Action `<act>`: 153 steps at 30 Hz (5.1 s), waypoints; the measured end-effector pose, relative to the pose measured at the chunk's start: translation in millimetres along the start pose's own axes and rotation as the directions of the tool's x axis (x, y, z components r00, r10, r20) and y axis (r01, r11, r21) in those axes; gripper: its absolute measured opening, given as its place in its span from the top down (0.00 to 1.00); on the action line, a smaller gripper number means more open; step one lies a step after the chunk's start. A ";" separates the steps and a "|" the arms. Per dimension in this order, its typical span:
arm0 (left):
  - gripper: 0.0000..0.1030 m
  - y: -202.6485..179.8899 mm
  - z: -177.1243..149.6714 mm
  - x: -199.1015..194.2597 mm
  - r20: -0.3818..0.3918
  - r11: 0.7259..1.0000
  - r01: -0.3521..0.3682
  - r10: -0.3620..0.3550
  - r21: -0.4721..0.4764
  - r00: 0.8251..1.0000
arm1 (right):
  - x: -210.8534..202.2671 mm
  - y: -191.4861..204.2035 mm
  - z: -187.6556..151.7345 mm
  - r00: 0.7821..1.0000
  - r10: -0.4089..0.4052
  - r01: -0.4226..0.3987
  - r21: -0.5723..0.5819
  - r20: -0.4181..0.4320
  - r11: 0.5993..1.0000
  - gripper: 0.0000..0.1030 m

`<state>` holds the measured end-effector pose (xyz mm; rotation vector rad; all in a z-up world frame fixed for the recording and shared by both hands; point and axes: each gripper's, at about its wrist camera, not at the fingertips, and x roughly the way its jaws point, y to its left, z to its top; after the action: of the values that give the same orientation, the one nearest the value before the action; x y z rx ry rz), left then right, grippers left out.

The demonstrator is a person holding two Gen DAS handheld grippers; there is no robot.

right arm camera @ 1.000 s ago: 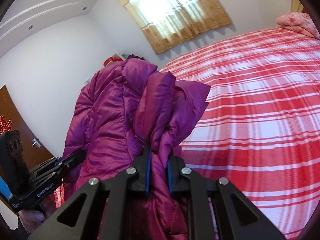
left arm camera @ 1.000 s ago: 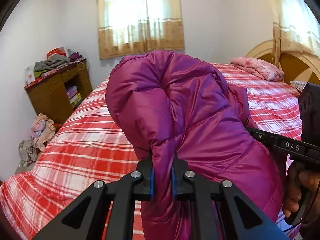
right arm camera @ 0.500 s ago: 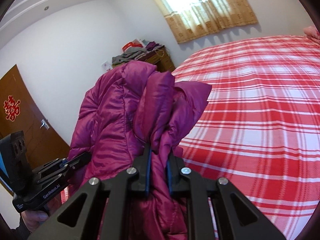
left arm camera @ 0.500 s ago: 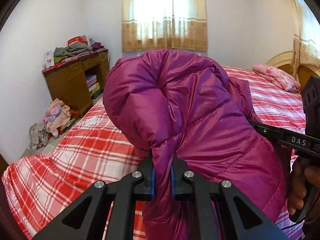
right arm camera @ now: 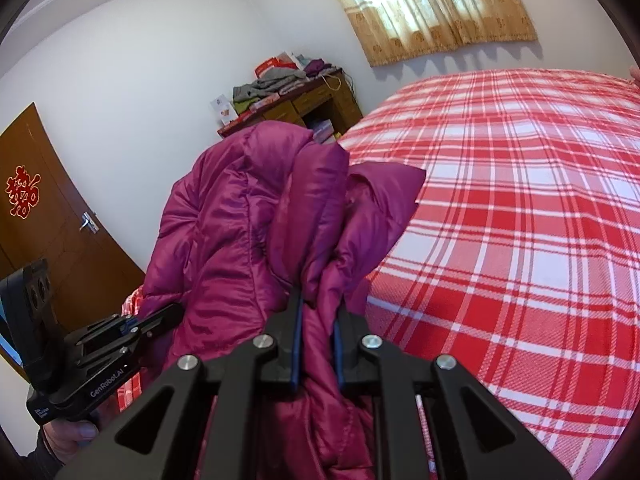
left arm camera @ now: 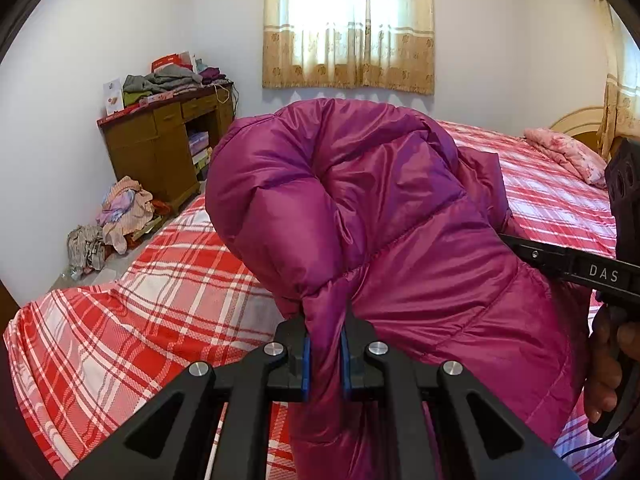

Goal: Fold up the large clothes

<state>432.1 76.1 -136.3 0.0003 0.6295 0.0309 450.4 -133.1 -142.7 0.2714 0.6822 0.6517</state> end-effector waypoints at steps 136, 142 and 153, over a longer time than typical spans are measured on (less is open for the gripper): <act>0.15 21.7 -5.5 -162.5 0.253 0.992 -0.094 0.112 -0.083 0.961 | -122.8 134.3 -35.7 0.952 -0.233 0.272 -0.197 0.200 0.942 0.27; 0.15 18.4 -4.0 -165.2 0.262 0.994 -0.077 0.095 -0.075 0.960 | -124.2 134.8 -35.6 0.951 -0.231 0.272 -0.197 0.207 0.942 0.27; 0.15 16.0 -3.2 -161.4 0.245 0.993 -0.095 0.111 -0.075 0.963 | -124.8 136.0 -34.9 0.951 -0.229 0.271 -0.201 0.210 0.941 0.27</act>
<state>299.4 87.4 -43.8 -0.0239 0.3764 0.1491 290.4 -107.0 -47.9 0.0286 0.4487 0.4478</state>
